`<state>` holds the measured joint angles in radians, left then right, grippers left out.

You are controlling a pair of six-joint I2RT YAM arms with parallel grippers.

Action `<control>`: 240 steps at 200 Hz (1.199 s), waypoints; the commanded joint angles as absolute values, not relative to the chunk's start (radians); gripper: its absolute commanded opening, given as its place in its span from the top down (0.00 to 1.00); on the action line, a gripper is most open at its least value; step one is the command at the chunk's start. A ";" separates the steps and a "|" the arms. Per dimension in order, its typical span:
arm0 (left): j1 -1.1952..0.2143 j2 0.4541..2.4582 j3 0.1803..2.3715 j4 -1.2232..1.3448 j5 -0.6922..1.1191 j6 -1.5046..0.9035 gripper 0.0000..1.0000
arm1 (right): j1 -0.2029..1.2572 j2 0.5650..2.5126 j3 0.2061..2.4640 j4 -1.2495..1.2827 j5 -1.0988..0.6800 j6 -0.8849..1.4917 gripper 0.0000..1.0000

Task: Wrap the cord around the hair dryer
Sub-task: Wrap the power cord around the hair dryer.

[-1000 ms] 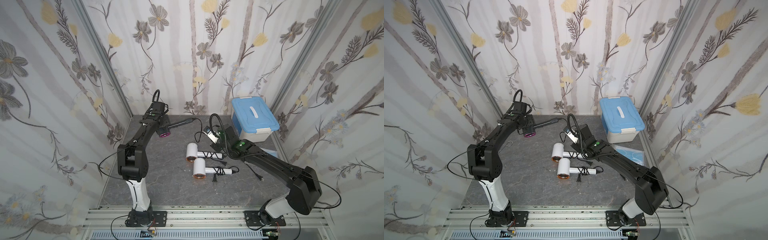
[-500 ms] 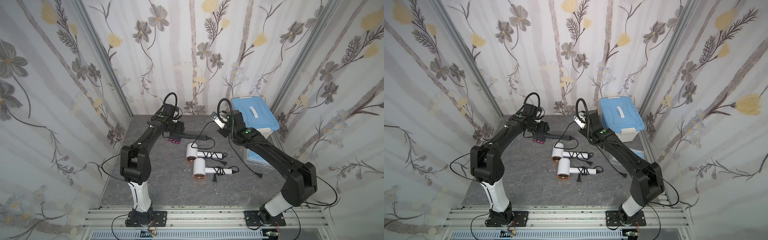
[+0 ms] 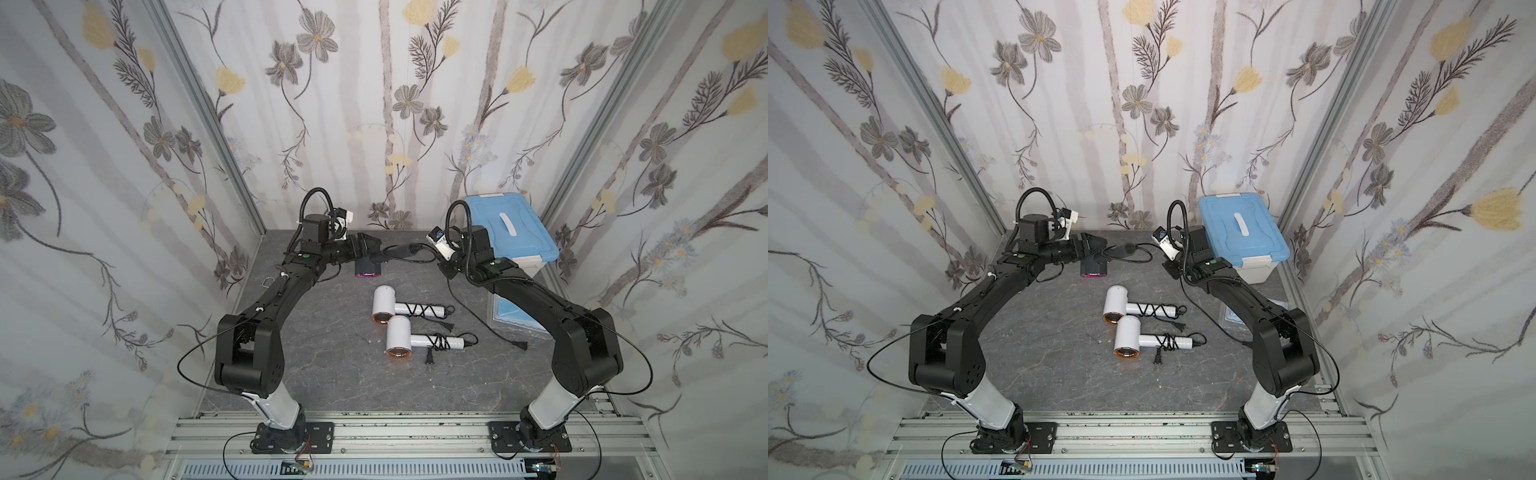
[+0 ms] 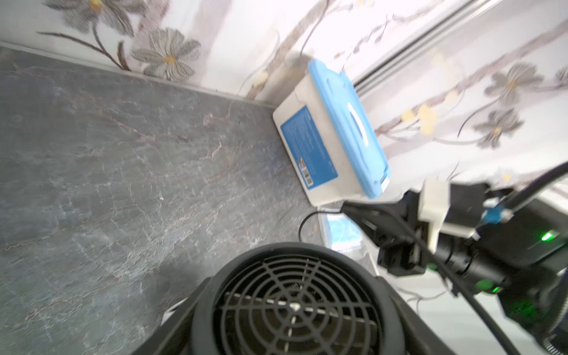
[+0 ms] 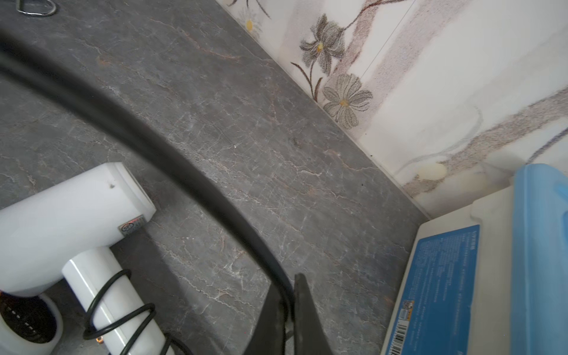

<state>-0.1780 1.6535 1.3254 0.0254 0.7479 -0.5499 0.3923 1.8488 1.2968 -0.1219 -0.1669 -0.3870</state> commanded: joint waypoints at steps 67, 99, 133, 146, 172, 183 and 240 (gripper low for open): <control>-0.142 1.584 1.320 0.010 0.138 -0.710 1.00 | 0.388 1.761 1.088 -0.015 -0.207 -0.290 1.00; -0.141 1.596 1.315 -0.021 -0.044 -0.743 1.00 | 0.389 1.713 1.043 -0.052 -0.183 -0.304 1.00; -0.141 1.591 1.301 -0.071 -0.211 -0.758 1.00 | 0.397 1.685 1.028 -0.076 -0.176 -0.296 1.00; -0.143 1.578 1.289 -0.082 -0.278 -0.755 1.00 | 0.406 1.678 1.032 -0.098 -0.166 -0.299 1.00; -0.153 1.565 1.281 -0.124 -0.433 -0.717 1.00 | 0.443 1.655 1.052 -0.155 -0.143 -0.310 1.00; -0.160 1.567 1.282 -0.138 -0.488 -0.690 1.00 | 0.463 1.643 1.066 -0.185 -0.137 -0.318 1.00; -0.225 1.638 1.366 -0.219 -0.611 -0.467 1.00 | 0.528 1.601 1.193 -0.353 -0.092 -0.376 1.00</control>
<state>-0.1993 1.6150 1.3182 -0.2302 -0.4686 -0.5709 0.5060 1.6142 1.1397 -0.2493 -0.1371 -0.3367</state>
